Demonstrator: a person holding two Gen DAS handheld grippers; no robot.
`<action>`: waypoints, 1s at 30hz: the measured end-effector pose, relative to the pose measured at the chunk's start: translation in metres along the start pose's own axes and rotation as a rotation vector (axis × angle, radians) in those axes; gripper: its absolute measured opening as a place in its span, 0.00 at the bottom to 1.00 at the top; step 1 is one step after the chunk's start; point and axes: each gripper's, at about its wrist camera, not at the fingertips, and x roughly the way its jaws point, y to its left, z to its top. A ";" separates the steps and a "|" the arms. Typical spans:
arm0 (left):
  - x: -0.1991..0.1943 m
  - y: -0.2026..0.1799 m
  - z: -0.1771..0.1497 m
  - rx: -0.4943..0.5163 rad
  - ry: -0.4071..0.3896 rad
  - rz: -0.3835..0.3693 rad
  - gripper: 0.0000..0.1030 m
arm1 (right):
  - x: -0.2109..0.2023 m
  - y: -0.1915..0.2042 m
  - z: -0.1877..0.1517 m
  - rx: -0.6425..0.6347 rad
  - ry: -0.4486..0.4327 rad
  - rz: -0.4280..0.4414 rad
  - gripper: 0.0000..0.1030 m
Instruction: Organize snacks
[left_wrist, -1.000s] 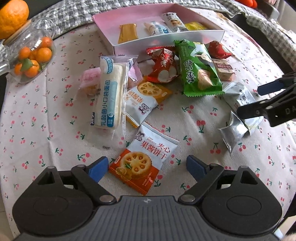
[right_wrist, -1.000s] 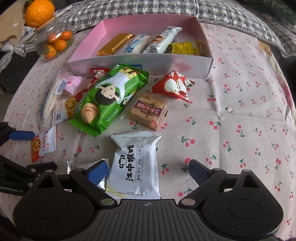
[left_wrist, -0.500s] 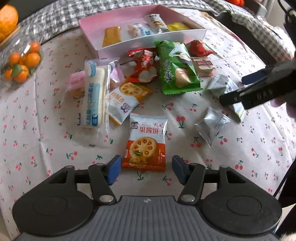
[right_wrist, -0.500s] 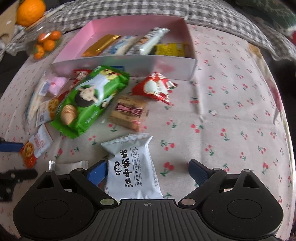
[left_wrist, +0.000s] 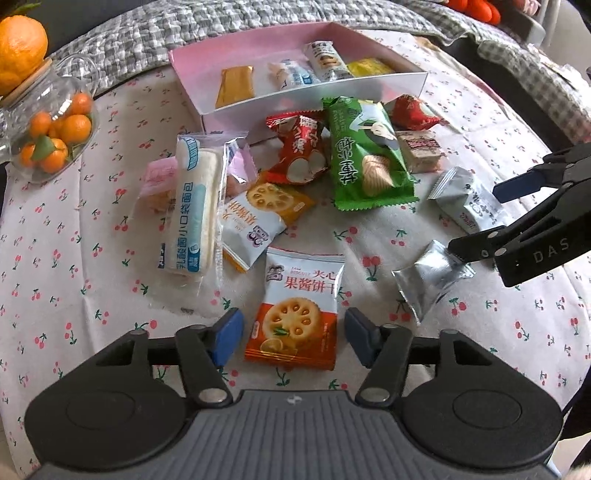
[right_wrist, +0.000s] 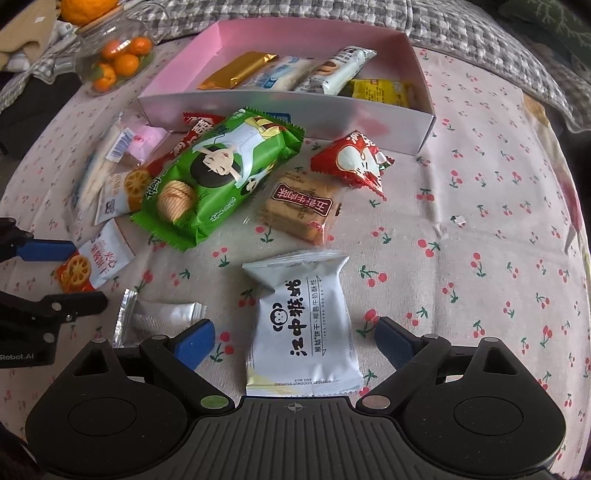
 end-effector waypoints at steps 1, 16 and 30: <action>0.000 -0.001 0.000 0.003 -0.001 -0.001 0.51 | 0.000 0.000 0.000 0.000 -0.001 -0.002 0.89; -0.003 0.002 0.002 -0.019 -0.004 0.001 0.38 | -0.011 0.003 -0.003 -0.029 -0.031 0.011 0.47; -0.020 0.004 0.005 -0.041 -0.048 -0.033 0.35 | -0.027 -0.001 0.000 -0.012 -0.064 0.053 0.47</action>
